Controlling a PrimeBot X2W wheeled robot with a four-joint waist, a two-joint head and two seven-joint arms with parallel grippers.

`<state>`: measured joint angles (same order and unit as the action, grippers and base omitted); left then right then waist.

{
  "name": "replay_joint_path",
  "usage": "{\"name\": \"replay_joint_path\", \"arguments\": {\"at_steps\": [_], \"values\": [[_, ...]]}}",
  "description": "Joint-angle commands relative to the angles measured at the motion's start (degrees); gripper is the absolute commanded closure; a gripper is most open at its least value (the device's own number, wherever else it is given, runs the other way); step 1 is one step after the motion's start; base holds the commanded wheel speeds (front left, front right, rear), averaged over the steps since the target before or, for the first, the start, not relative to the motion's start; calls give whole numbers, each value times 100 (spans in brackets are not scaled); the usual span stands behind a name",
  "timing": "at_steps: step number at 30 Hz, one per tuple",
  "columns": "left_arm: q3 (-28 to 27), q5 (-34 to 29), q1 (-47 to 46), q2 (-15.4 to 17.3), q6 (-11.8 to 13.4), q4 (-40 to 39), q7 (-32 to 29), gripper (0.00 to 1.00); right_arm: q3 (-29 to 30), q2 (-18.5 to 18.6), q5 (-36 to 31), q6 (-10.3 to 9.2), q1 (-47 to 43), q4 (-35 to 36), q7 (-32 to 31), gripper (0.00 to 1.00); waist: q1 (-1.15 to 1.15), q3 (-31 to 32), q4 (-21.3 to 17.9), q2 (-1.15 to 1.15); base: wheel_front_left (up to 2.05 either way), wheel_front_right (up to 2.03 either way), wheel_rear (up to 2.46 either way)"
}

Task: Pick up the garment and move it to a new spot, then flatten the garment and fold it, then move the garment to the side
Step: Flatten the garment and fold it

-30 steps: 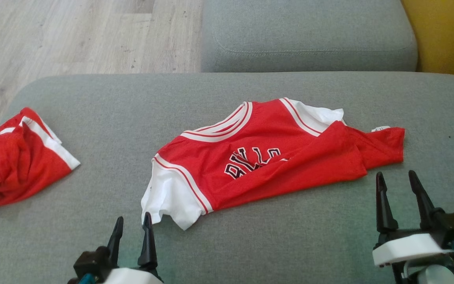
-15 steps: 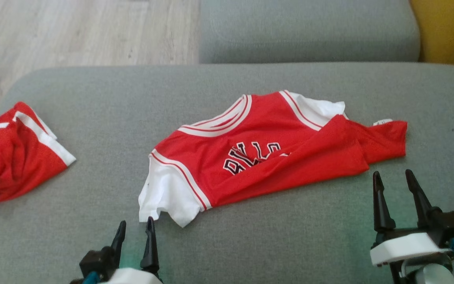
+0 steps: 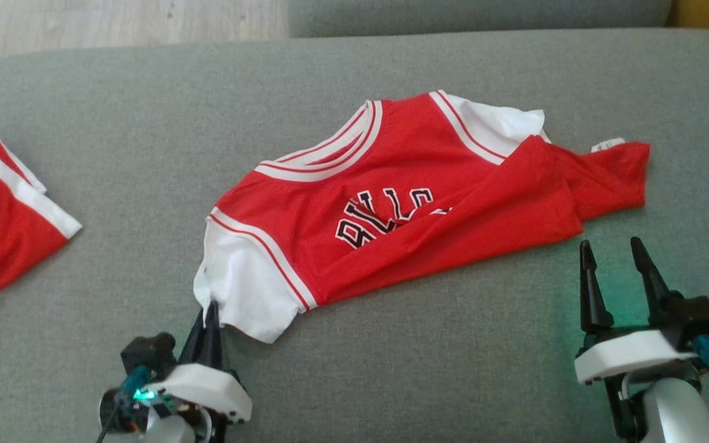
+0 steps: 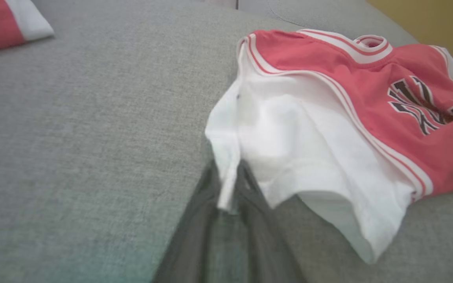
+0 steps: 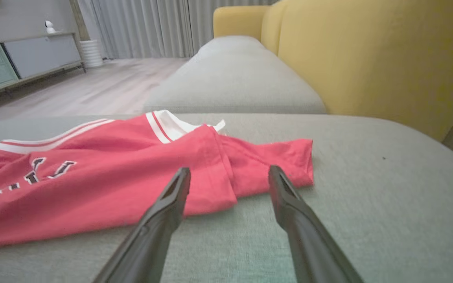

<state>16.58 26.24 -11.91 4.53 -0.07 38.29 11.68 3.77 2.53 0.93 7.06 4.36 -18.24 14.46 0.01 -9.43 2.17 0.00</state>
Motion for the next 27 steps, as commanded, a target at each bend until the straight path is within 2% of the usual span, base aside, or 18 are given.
{"name": "replay_joint_path", "arguments": {"at_steps": [1, 17, 27], "values": [[-178, 31, -199, 24, -9, -70, 44, 100, -111, 34, 31, 43, 286, 42, 54, 0, -1, -83, 5, 0, 0, 0, 0], [-183, -18, -226, 27, 62, -699, 269, 100, -278, 34, 858, 43, 1520, -2101, -37, 0, -1, -348, 336, 0, 0, 0, 0], [-122, -11, -144, 45, 120, -807, 255, 100, -775, 34, 1276, 43, 1693, -2224, 28, 0, -1, -343, 317, 0, 0, 0, 0]]}}
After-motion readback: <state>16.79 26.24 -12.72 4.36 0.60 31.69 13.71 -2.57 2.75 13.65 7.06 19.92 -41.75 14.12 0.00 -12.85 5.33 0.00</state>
